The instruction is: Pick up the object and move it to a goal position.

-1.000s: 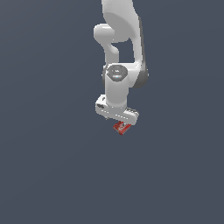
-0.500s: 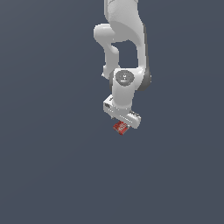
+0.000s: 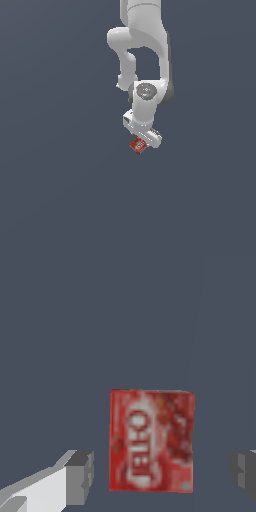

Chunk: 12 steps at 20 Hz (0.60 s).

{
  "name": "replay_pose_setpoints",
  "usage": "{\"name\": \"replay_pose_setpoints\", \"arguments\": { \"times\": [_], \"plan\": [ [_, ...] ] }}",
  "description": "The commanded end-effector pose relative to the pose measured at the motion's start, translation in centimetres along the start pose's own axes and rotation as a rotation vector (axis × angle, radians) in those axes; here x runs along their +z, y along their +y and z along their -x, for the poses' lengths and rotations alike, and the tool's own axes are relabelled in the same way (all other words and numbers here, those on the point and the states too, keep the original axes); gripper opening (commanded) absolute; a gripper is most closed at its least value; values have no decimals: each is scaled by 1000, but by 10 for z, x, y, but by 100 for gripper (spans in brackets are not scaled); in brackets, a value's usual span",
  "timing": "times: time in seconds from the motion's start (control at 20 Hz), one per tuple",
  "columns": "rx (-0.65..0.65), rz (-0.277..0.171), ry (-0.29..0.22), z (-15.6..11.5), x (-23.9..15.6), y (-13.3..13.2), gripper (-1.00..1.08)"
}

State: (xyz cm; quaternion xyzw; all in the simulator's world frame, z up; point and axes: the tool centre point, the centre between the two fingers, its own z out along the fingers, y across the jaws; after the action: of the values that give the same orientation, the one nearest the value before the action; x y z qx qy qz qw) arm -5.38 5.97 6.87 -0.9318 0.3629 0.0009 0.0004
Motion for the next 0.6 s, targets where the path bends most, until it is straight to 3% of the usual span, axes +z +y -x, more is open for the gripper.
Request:
{"name": "replay_pose_setpoints", "arguments": {
  "times": [0.0,0.55],
  "plan": [
    [19,0,1,2,2,0,100],
    [25,0,1,4,15,0,100]
  ]
}}
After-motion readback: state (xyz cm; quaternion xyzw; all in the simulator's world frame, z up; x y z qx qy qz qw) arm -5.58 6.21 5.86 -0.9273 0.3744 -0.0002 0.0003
